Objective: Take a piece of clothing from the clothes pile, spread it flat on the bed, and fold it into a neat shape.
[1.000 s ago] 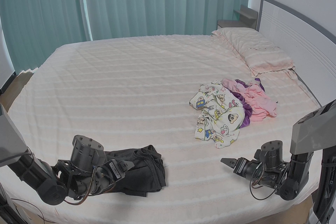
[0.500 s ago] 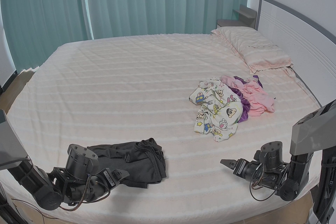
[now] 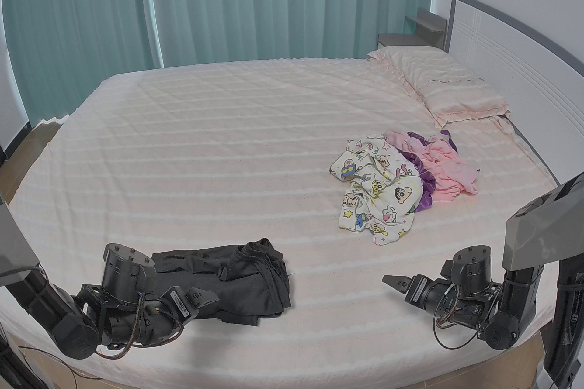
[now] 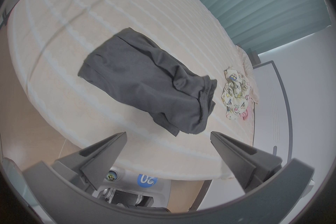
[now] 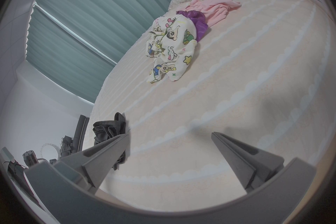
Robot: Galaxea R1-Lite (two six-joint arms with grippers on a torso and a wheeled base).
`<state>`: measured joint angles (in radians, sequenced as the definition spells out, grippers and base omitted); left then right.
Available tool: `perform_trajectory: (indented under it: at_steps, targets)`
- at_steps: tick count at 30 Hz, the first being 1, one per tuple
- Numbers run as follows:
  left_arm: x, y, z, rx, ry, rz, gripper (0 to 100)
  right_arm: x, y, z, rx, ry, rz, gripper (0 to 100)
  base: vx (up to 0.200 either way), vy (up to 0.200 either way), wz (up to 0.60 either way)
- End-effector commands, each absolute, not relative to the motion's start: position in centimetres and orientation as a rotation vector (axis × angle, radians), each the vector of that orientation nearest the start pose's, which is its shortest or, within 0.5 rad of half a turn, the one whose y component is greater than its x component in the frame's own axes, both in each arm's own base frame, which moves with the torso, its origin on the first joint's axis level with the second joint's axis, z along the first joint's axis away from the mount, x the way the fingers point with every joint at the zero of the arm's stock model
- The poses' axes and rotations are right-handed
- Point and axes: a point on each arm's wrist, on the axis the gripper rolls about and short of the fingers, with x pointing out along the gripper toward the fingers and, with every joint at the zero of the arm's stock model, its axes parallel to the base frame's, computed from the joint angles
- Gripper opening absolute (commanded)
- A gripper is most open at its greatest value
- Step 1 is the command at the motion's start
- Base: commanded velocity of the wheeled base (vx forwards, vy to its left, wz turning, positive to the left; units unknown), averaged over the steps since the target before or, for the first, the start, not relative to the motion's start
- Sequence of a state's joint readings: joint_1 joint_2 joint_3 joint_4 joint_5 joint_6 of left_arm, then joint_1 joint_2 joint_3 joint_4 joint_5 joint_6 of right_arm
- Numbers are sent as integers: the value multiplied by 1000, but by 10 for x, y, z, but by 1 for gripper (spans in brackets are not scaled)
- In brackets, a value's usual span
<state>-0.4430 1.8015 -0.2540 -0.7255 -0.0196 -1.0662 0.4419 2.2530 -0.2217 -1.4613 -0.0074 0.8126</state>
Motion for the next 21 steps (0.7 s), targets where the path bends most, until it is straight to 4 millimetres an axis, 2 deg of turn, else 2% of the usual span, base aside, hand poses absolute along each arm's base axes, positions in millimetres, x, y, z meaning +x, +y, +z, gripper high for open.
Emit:
perform_trajectory:
  at_steps: [1, 9, 16, 21]
  targets:
    - [197, -92, 45, -821, 940, 40, 100, 241, 114, -9, 654, 679, 178, 100, 0, 200, 0]
    - [195, -91, 44, -834, 976, 13, 100, 246, 131, 1, 655, 637, 247, 100, 0, 200, 0]
    - [192, -90, 42, -835, 991, 9, 100, 256, 140, 6, 557, 590, 302, 100, 0, 200, 0]
    - [191, -90, 41, -841, 1012, -7, 100, 269, 160, 20, 534, 590, 337, 100, 0, 0, 0]
